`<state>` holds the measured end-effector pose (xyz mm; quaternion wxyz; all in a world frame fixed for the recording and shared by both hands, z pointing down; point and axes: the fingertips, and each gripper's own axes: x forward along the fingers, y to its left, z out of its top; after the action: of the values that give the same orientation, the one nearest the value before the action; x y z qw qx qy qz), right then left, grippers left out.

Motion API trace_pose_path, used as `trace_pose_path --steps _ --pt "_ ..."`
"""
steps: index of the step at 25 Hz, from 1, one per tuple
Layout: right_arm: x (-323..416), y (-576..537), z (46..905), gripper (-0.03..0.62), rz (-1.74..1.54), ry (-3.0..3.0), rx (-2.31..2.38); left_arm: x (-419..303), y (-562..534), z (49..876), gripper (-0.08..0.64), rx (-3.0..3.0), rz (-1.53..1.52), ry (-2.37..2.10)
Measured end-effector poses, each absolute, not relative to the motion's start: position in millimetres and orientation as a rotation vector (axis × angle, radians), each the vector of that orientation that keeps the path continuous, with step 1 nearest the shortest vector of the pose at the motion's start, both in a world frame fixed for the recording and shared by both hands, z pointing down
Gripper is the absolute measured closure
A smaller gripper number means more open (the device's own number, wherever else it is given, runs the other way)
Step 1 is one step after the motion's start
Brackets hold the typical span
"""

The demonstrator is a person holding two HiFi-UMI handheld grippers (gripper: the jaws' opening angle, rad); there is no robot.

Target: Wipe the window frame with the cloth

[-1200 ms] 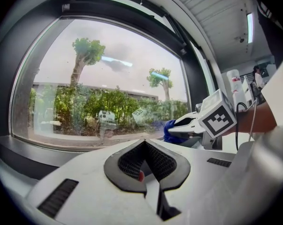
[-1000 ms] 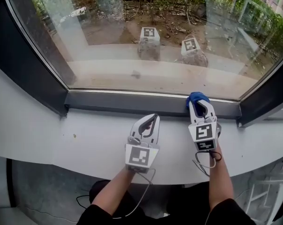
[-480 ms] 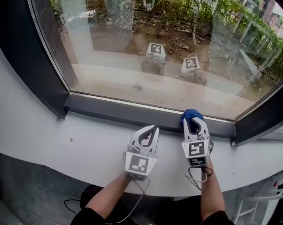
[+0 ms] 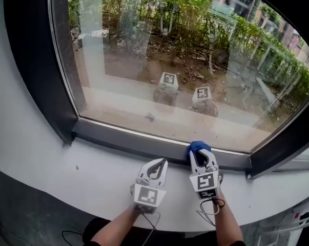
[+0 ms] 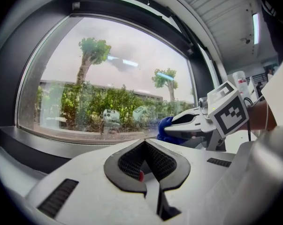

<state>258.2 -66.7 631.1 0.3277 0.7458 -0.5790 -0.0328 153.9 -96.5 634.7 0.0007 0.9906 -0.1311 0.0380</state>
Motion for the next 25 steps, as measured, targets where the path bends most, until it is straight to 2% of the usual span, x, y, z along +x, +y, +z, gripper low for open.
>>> trace_pose_path --steps 10,15,25 --pt "246 -75 625 0.569 -0.012 -1.551 1.988 151 -96 636 0.555 3.087 0.105 -0.436" --pt "242 -85 631 0.569 -0.111 -1.545 1.914 147 -98 634 0.555 3.097 0.085 -0.445" --pt "214 -115 633 0.569 -0.105 -1.598 1.9 137 -109 621 0.555 3.078 0.018 -0.465"
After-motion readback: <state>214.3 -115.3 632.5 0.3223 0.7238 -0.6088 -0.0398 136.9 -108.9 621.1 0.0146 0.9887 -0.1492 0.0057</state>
